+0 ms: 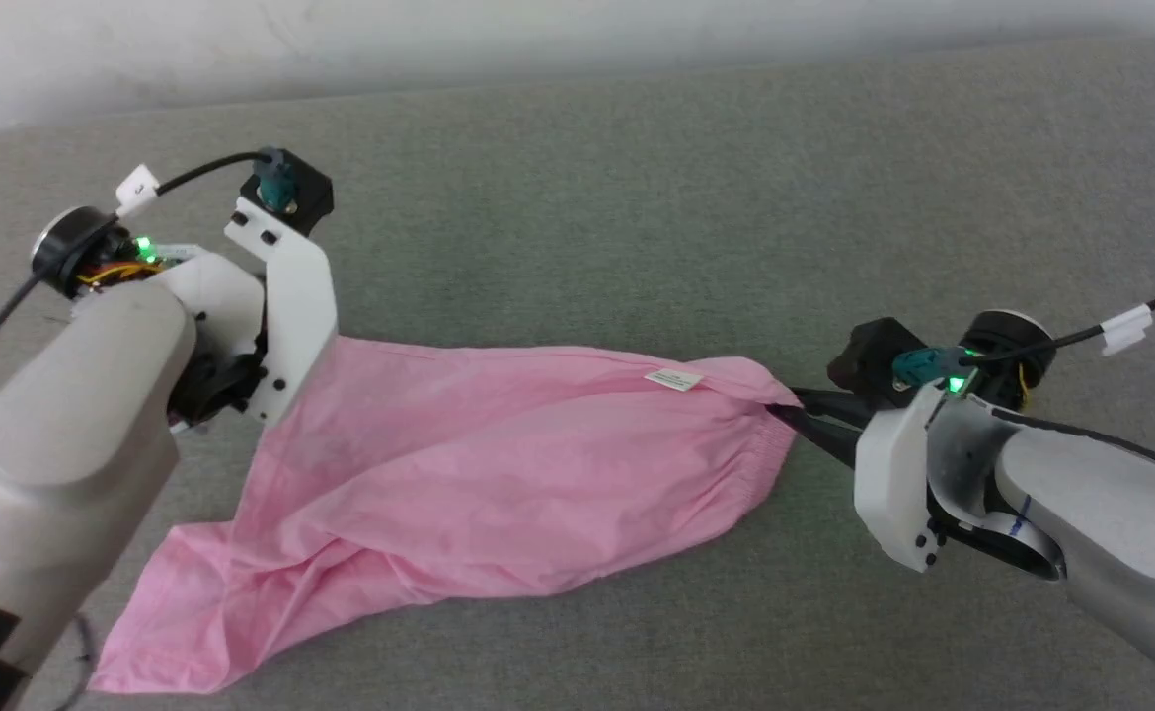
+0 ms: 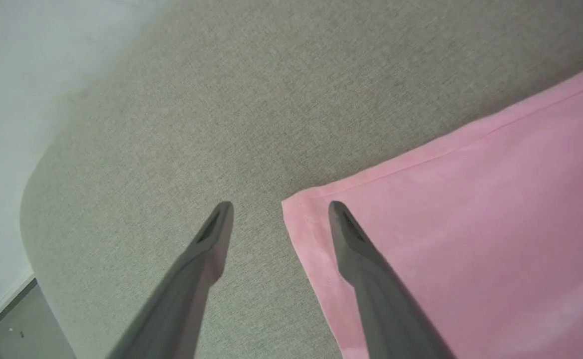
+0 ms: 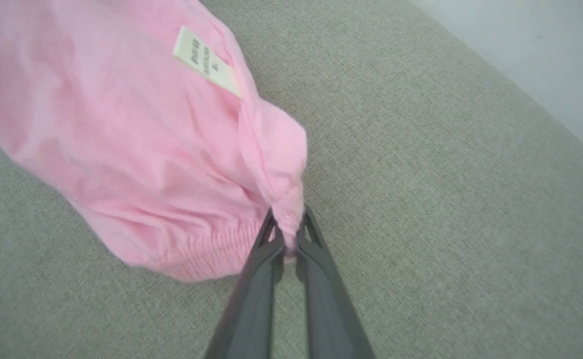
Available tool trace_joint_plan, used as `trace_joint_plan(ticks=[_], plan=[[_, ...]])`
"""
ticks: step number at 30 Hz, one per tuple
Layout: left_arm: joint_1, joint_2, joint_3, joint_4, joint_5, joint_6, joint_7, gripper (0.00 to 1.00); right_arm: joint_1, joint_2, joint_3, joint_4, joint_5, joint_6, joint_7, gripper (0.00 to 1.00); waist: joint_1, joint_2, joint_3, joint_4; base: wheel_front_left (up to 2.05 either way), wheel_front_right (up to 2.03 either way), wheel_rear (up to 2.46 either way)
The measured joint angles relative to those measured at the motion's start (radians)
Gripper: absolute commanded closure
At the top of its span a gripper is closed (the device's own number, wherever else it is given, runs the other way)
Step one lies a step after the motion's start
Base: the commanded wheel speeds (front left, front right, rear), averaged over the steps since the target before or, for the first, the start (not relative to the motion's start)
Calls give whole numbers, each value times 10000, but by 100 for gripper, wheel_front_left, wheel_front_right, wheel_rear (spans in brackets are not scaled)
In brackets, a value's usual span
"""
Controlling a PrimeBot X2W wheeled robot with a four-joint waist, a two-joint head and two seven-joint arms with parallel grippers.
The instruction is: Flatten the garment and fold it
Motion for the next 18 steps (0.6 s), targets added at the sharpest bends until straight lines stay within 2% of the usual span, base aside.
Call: trace_joint_plan(ticks=[3,7,17,18], plan=[[-383,380,-823,-67,-922,-13,1009,0,-126,115,10,0,-71,0,-21,100,0,0,177,-187,0,0,0],[-779,696,-1762,-38,-1597,-27,1904,0,-325,253,69,-2,-144,0,-81,100,0,0,415,-414,0,0,0],[-1395,857,-3010,596,-1883,-29,1618,0,-593,447,326,-40,-257,0,-86,100,-2,0,948,-824,0,0,0],[-1474,882,-3262,545,-1950,-27,1716,87,-595,449,349,-40,-257,0,-82,100,-1,0,970,-834,0,0,0]])
